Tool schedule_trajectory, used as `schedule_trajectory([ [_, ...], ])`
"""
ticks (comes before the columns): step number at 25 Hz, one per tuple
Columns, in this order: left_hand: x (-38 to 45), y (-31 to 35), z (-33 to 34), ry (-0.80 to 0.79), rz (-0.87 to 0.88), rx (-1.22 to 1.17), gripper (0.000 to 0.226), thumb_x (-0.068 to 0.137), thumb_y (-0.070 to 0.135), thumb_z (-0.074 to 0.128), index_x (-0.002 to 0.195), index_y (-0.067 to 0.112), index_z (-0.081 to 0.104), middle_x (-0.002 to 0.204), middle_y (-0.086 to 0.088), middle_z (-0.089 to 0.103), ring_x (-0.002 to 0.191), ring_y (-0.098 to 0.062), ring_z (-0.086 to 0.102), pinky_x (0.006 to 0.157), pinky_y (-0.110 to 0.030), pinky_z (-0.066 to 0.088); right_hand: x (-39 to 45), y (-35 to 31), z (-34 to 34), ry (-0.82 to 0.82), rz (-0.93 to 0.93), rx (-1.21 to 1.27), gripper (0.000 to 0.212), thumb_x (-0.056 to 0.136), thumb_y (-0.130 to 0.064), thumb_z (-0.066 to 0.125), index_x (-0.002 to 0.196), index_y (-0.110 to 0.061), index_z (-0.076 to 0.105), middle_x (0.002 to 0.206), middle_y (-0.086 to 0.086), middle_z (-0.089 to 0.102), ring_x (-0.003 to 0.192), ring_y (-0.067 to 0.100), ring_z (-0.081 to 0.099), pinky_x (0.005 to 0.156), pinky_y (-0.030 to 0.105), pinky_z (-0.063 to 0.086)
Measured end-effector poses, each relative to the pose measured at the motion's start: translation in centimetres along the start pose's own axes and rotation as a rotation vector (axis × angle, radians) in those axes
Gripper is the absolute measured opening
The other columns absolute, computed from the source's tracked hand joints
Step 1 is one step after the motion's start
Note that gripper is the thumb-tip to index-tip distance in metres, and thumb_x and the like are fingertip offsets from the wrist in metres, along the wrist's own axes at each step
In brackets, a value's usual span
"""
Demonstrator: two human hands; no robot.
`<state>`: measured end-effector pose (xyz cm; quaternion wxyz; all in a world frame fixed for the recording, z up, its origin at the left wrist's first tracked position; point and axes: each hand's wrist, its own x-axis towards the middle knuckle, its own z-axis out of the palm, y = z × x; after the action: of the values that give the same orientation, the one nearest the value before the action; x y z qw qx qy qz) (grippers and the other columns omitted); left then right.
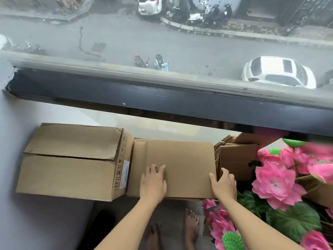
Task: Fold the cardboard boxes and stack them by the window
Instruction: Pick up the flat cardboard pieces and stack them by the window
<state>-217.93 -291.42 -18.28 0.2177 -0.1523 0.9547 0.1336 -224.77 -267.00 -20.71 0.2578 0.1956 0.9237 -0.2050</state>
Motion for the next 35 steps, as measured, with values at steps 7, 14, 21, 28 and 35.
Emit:
schedule_trajectory([
  [7, -0.4, -1.2, 0.6, -0.059, -0.033, 0.072, 0.068, 0.095, 0.032, 0.056, 0.155, 0.029, 0.024, 0.148, -0.002, 0.033, 0.133, -0.022, 0.038, 0.107, -0.037, 0.039, -1.3, -1.8, 1.1, -0.139, -0.126, -0.032, 0.058, 0.097, -0.049, 0.052, 0.146, -0.02, 0.04, 0.135, 0.008, 0.055, 0.121, 0.03, 0.056, 0.093, 0.038, 0.048],
  [14, -1.2, -4.4, -1.4, -0.183, -0.113, 0.127, 0.075, 0.097, 0.035, 0.054, 0.159, 0.028, 0.012, 0.164, -0.005, 0.018, 0.145, -0.025, 0.029, 0.114, -0.041, 0.034, -3.2, -3.7, 0.8, -0.272, -0.213, -0.179, 0.057, 0.098, -0.051, 0.047, 0.146, -0.022, 0.036, 0.138, 0.005, 0.051, 0.123, 0.028, 0.054, 0.096, 0.037, 0.046],
  [21, -2.6, 1.0, -7.3, -0.131, 0.048, 0.17, 0.062, 0.098, 0.039, 0.048, 0.155, 0.024, 0.027, 0.149, -0.005, 0.041, 0.136, -0.024, 0.038, 0.108, -0.039, 0.037, -7.0, -2.2, -6.2, -0.148, -0.309, -0.307, 0.051, 0.1, -0.047, 0.045, 0.143, -0.02, 0.041, 0.135, 0.007, 0.052, 0.124, 0.028, 0.05, 0.095, 0.04, 0.047],
  [28, -6.4, 5.1, -12.0, -0.157, 0.384, 0.216, 0.048, 0.098, 0.04, 0.048, 0.142, 0.02, 0.046, 0.14, -0.007, 0.05, 0.13, -0.027, 0.045, 0.104, -0.041, 0.043, -16.5, 0.4, -11.3, 0.066, -0.113, -0.171, 0.048, 0.098, -0.05, 0.048, 0.135, -0.019, 0.05, 0.128, 0.008, 0.054, 0.121, 0.03, 0.051, 0.09, 0.04, 0.047],
  [35, -14.8, 10.2, -10.5, -0.315, 0.691, 0.258, 0.038, 0.092, 0.049, 0.049, 0.111, 0.019, 0.063, 0.117, -0.007, 0.067, 0.109, -0.028, 0.061, 0.091, -0.037, 0.052, -31.6, 9.9, -9.7, 0.165, 0.188, 0.071, 0.042, 0.095, -0.049, 0.052, 0.124, -0.02, 0.059, 0.125, 0.007, 0.059, 0.119, 0.03, 0.057, 0.093, 0.039, 0.047],
])
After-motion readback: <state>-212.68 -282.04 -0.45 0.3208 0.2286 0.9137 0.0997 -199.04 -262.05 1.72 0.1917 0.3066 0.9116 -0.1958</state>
